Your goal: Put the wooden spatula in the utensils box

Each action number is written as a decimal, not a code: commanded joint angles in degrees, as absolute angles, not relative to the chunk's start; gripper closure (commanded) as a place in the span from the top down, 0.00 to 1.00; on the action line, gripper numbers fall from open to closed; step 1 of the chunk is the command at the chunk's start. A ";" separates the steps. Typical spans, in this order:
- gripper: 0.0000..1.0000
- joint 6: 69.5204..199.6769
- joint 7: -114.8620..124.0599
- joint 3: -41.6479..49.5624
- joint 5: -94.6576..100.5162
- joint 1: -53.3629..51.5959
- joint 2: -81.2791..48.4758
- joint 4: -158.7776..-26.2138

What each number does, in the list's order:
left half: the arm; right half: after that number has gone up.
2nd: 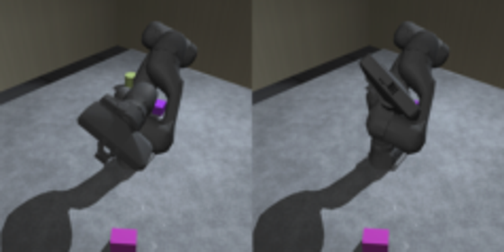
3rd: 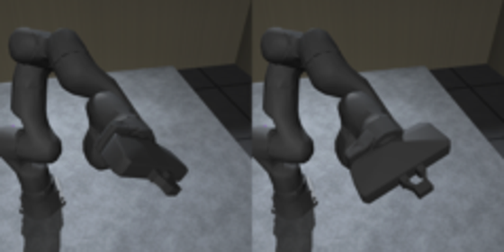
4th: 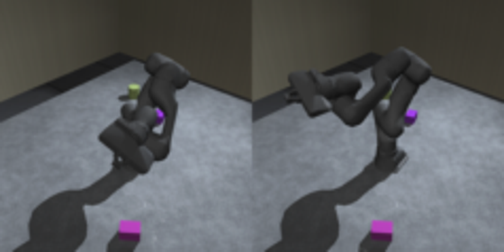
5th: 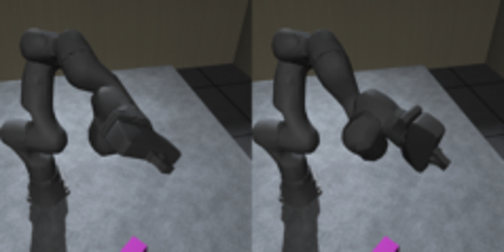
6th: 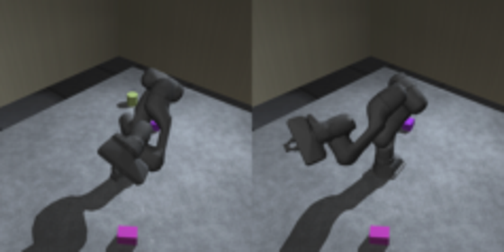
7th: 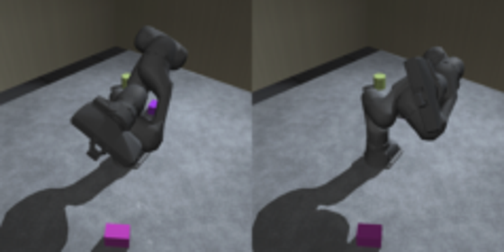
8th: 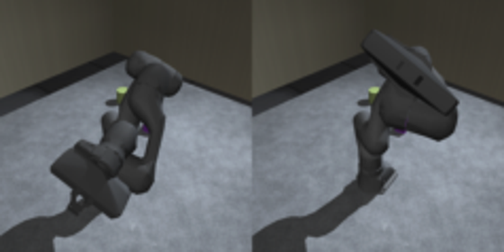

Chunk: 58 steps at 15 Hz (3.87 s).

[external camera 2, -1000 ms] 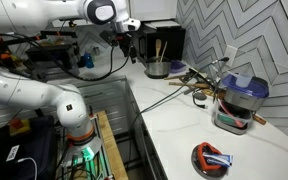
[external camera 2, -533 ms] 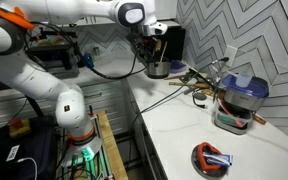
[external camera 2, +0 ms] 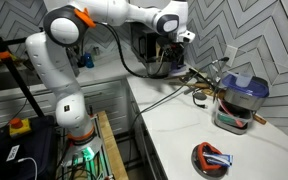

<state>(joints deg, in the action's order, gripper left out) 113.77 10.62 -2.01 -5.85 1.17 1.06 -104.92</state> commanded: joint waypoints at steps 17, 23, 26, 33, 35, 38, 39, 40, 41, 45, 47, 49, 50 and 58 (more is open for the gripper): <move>1.00 120.31 25.92 -0.15 -0.45 -5.34 -28.18 -83.23; 0.88 120.16 28.69 2.46 -0.17 -6.21 -36.88 -73.55; 0.75 119.53 29.89 3.44 0.32 -6.72 -39.75 -70.20; 0.69 118.71 31.88 5.37 1.06 -7.96 -44.06 -65.80; 0.67 119.50 32.30 5.70 1.19 -8.11 -44.96 -65.18; 0.38 119.62 32.30 6.00 1.19 -8.25 -46.04 -64.30; 0.28 119.43 32.29 6.11 1.26 -8.34 -46.24 -63.99; 0.21 119.18 32.27 6.20 1.42 -8.45 -46.29 -63.81; 0.14 118.79 32.13 6.30 1.73 -8.59 -46.04 -63.74; 0.06 115.05 31.16 6.13 2.73 -9.64 -42.57 -65.07; 0.06 110.05 30.36 6.41 4.42 -10.74 -39.20 -66.84; 0.06 103.39 27.96 6.41 7.24 -11.32 -35.28 -69.15; 0.06 100.00 26.83 6.34 8.74 -11.44 -33.73 -69.92; 0.06 111.73 11.56 1.73 4.56 -7.92 -15.52 -87.34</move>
<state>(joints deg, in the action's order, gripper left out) 104.34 15.07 5.25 7.55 -10.51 -24.55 -76.37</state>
